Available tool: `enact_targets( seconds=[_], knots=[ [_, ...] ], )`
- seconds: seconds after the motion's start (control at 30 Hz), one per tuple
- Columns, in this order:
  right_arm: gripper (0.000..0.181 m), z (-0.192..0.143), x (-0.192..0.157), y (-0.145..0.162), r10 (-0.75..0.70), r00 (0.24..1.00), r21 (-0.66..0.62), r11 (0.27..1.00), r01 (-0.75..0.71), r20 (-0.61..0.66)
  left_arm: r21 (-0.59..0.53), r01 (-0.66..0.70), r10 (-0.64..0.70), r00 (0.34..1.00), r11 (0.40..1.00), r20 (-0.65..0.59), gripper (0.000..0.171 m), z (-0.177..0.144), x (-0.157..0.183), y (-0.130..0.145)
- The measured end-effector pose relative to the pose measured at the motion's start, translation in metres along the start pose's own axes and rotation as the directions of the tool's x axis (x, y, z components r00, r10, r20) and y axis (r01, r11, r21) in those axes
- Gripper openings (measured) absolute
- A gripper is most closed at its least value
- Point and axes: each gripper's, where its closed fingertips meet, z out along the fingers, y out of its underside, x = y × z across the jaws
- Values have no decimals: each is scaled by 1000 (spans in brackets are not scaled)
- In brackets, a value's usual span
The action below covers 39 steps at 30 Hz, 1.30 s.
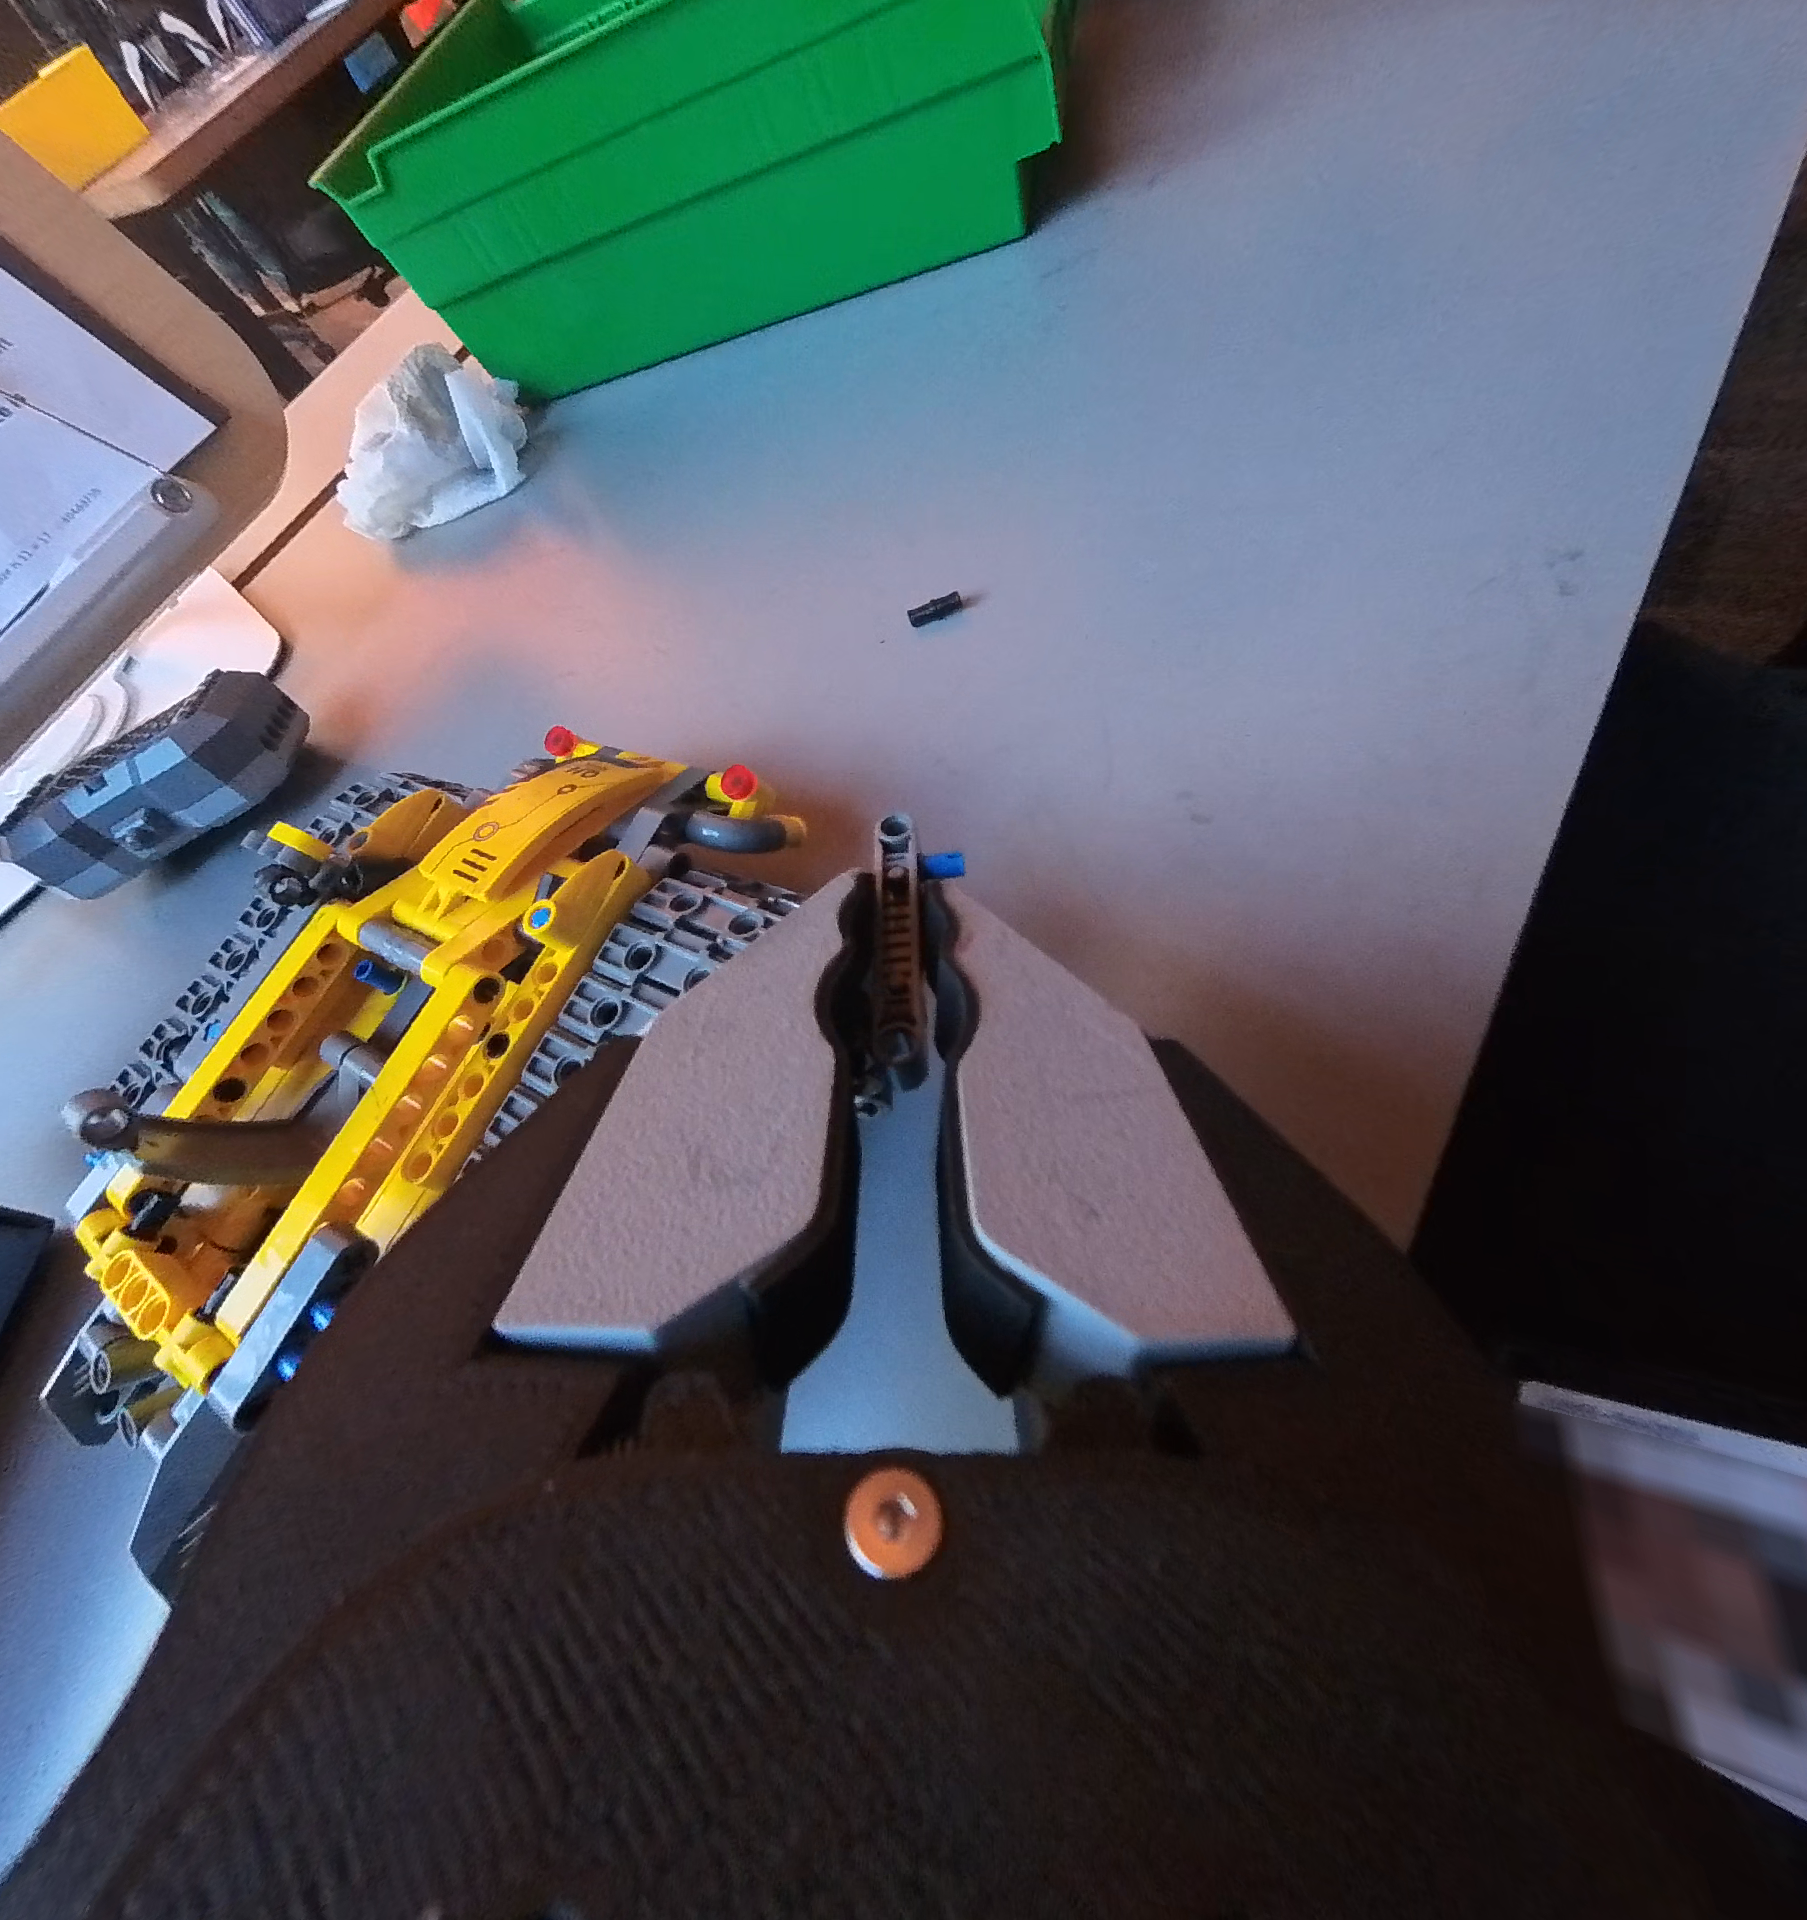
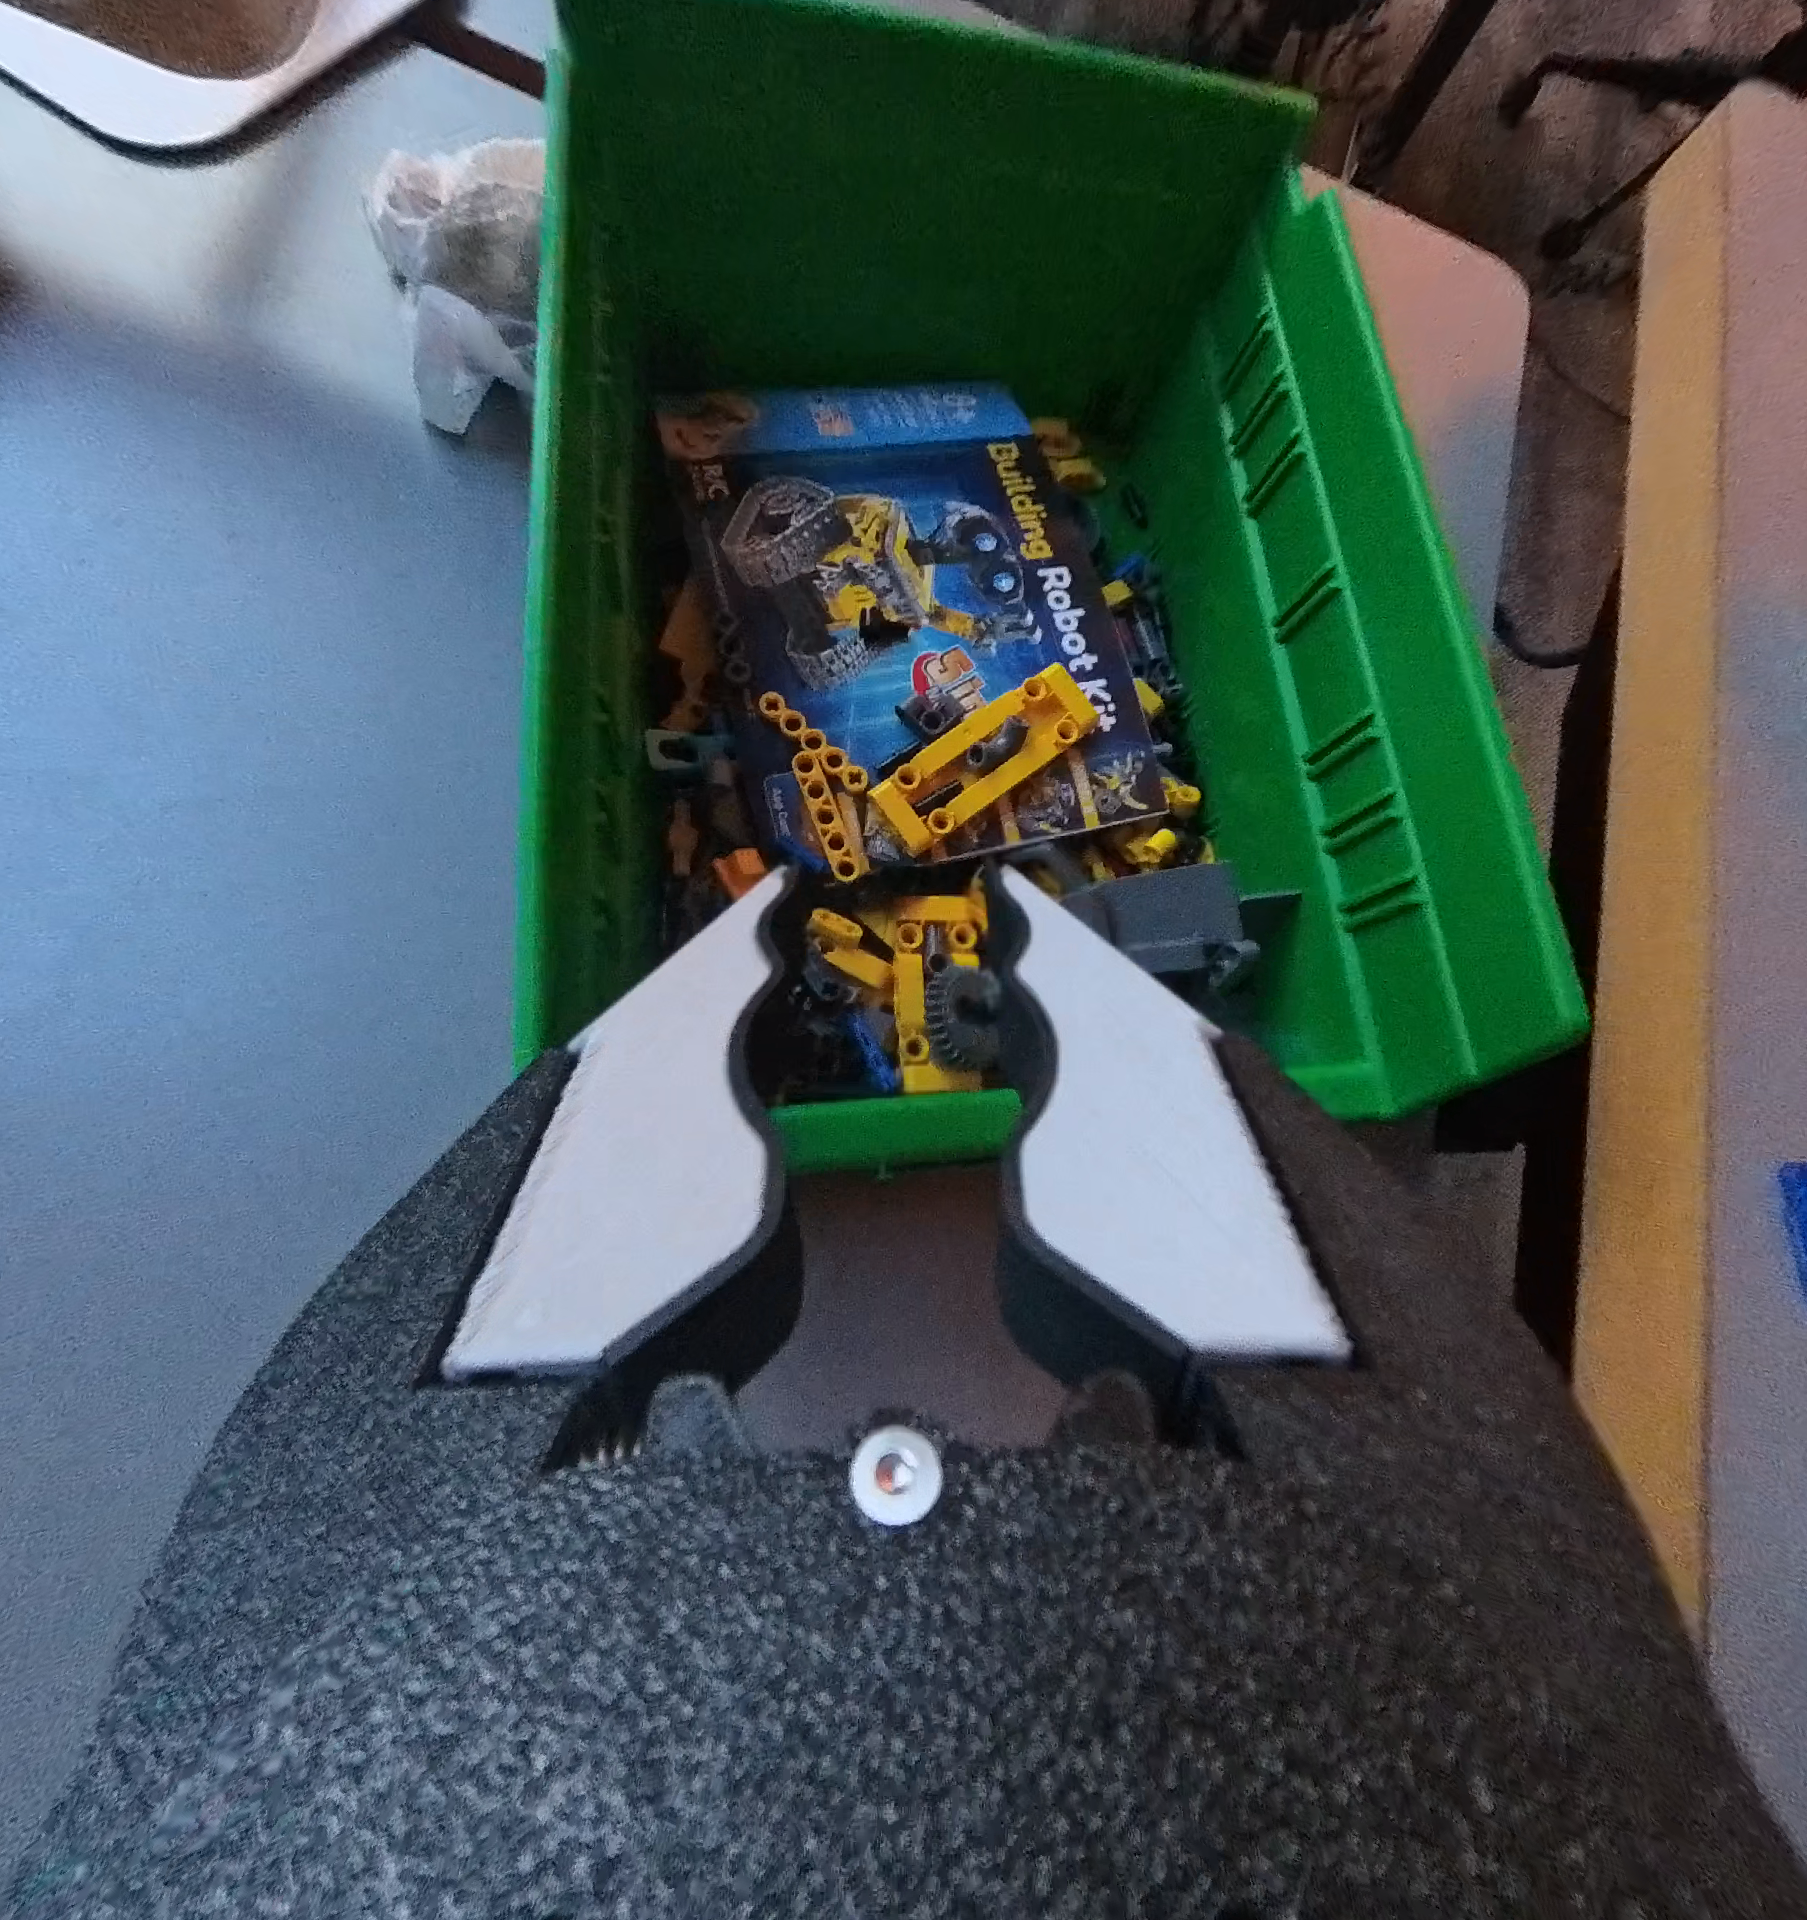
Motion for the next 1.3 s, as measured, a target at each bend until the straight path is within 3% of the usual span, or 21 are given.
enact_targets(
  seconds=[0.2,0.37,0.43,0.57,0.7,0.83,0.97,1.1,1.23,1.3],
  knots=[
    [38,-20,3,-17,219,958,128,961,-245,186,12,28,-28,1000,1000,-12,6,-1,-1,-1],
    [38,-55,-11,-21,201,960,247,937,-246,193,8,46,-45,998,999,-34,6,-1,0,0],
    [36,-76,-41,-23,139,965,322,924,-207,221,4,31,-31,999,1000,-43,6,0,2,0],
    [31,-107,-160,-6,-89,899,393,914,-97,429,-3,4,-4,998,1000,-70,6,1,8,1],
    [20,-118,-269,27,-176,763,359,930,-79,622,22,5,-3,996,1000,-90,6,-2,10,-2],
    [24,-105,-330,55,-230,702,308,951,16,674,87,15,-4,992,996,-125,5,-9,14,-9],
    [18,-109,-364,62,-154,611,245,967,-67,777,144,67,-50,992,987,-114,5,-16,6,-15],
    [14,-111,-380,61,-22,490,122,977,-174,871,317,-61,90,993,946,-76,6,-34,17,-33],
    [15,-132,-384,49,31,322,64,957,-282,946,360,-193,194,980,913,31,5,-38,20,-38],
    [12,-132,-382,47,55,295,39,952,-305,954,371,-235,240,970,898,33,5,-38,26,-39]
  ],
)
